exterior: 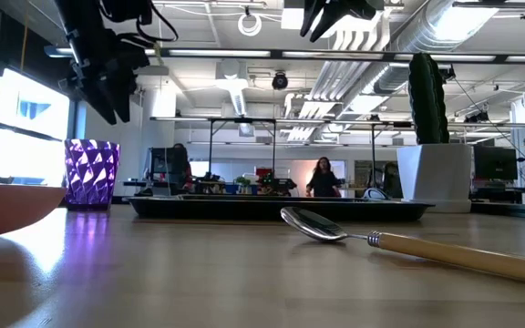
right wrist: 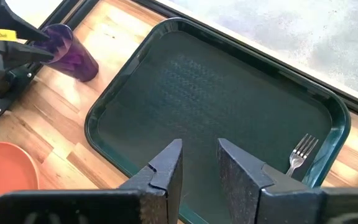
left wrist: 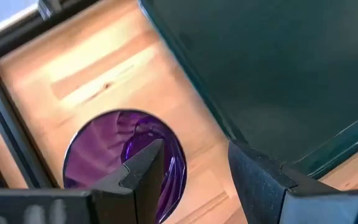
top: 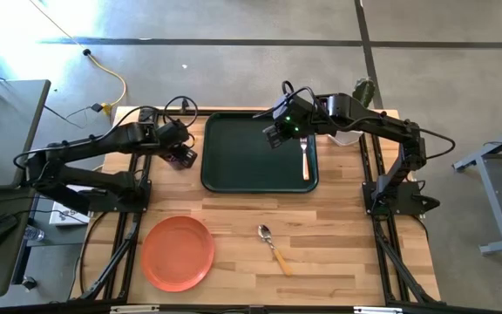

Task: Pick and place plate/cup/fork/spoon on tray
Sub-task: Put the purple cup on the serving tray

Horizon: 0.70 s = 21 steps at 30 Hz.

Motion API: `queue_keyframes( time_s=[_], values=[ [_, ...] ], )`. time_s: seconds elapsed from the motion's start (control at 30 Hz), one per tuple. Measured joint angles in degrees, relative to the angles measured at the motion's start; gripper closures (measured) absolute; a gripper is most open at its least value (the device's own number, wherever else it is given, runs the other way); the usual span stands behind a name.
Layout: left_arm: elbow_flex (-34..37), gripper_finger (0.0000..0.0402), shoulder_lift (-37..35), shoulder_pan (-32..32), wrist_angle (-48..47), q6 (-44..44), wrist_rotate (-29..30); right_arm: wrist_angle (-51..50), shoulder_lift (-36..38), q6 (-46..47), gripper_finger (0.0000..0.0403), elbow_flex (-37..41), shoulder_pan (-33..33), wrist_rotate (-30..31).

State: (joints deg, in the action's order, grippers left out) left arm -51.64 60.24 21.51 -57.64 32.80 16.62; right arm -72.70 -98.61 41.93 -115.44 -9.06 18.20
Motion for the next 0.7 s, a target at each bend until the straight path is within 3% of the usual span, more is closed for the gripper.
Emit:
queue_keyframes(
  time_s=[0.7],
  values=[
    [0.0, 0.0232, 12.3, 0.7, -2.8, 3.0, 0.0, -0.1, 0.0, -1.5, 0.0311, 0.0, 0.0, 0.0]
  ],
)
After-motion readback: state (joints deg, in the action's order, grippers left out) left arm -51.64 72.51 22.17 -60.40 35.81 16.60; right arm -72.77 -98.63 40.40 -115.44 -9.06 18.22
